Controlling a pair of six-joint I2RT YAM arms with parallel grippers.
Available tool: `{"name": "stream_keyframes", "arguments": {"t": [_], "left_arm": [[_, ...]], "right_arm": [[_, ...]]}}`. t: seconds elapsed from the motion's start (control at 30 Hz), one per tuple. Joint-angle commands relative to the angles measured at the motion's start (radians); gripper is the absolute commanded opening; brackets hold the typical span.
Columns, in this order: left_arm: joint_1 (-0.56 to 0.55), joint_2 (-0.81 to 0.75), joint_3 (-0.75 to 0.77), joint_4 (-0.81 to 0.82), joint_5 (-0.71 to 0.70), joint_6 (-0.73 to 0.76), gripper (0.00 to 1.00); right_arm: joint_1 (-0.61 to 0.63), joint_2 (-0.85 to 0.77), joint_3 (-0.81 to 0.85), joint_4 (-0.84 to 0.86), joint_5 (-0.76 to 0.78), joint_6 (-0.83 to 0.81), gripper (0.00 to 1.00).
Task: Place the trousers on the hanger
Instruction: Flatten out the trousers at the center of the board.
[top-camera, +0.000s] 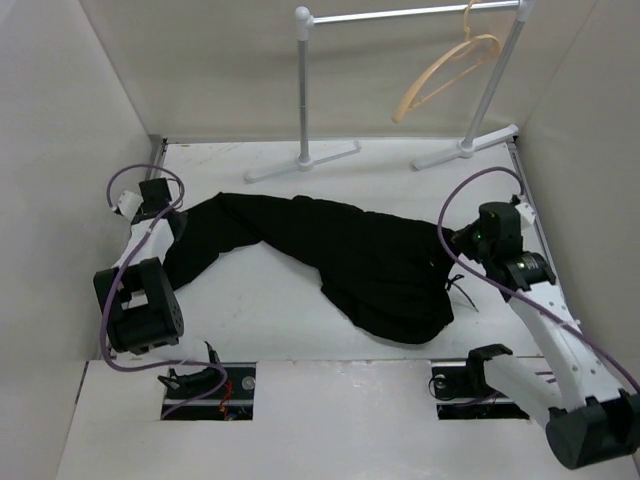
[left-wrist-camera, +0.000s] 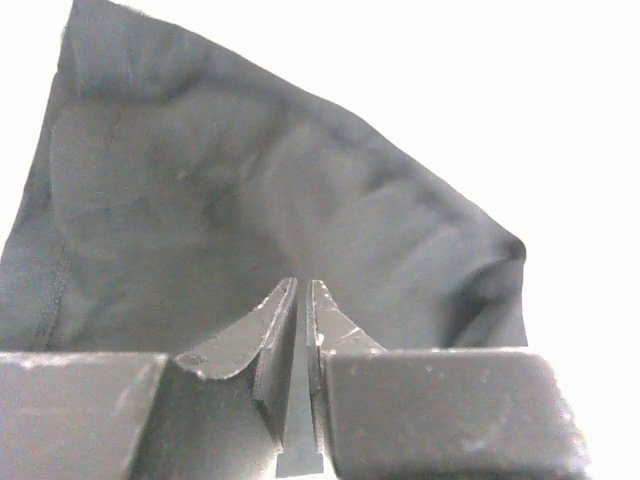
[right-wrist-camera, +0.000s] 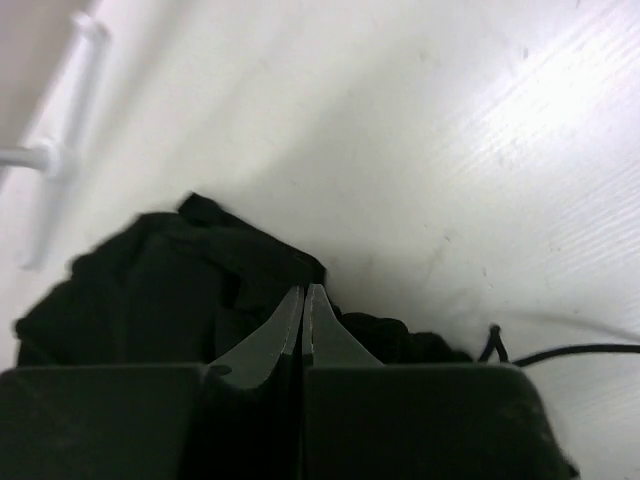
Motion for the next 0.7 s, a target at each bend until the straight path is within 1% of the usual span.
{"name": "stream_keyframes", "arguments": {"t": [0.0, 0.13, 0.17, 0.2, 0.23, 0.3, 0.37, 0.4, 0.47, 0.53, 0.6, 0.67], "left_arm": [[0.003, -0.102, 0.083, -0.024, -0.026, -0.002, 0.07], [0.027, -0.107, 0.104, -0.054, -0.038, 0.024, 0.07], [0.038, -0.099, 0.095, -0.056, -0.047, 0.027, 0.09], [0.05, -0.087, 0.083, -0.048, -0.049, 0.028, 0.14], [0.058, -0.061, 0.077, -0.042, -0.035, 0.03, 0.23], [0.064, 0.002, 0.097, -0.056, 0.037, 0.037, 0.41], [0.052, 0.063, 0.127, -0.056, 0.094, 0.048, 0.64], [0.041, 0.077, 0.136, -0.056, 0.093, 0.054, 0.69], [0.012, 0.113, 0.153, -0.055, 0.088, 0.062, 0.73], [-0.006, 0.154, 0.17, -0.045, 0.099, 0.064, 0.74], [-0.028, 0.198, 0.19, -0.058, 0.091, 0.068, 0.73], [-0.037, 0.243, 0.201, -0.062, 0.083, 0.076, 0.68]], "right_arm": [[-0.018, -0.103, 0.09, -0.072, 0.094, -0.063, 0.0], [-0.021, -0.216, 0.158, -0.091, 0.133, -0.114, 0.0], [-0.024, -0.239, 0.172, -0.094, 0.144, -0.124, 0.0], [-0.027, -0.258, 0.181, -0.098, 0.15, -0.138, 0.0], [-0.033, -0.266, 0.182, -0.1, 0.153, -0.155, 0.01], [-0.064, -0.263, 0.17, -0.118, 0.135, -0.17, 0.01], [-0.099, -0.253, 0.135, -0.129, 0.082, -0.166, 0.01], [-0.108, -0.253, 0.123, -0.126, 0.06, -0.161, 0.01], [-0.121, -0.259, 0.094, -0.114, 0.02, -0.154, 0.01], [-0.121, -0.26, 0.074, -0.104, -0.001, -0.157, 0.01], [-0.118, -0.258, 0.057, -0.107, -0.008, -0.158, 0.01], [-0.118, -0.269, 0.041, -0.111, -0.008, -0.16, 0.01]]}}
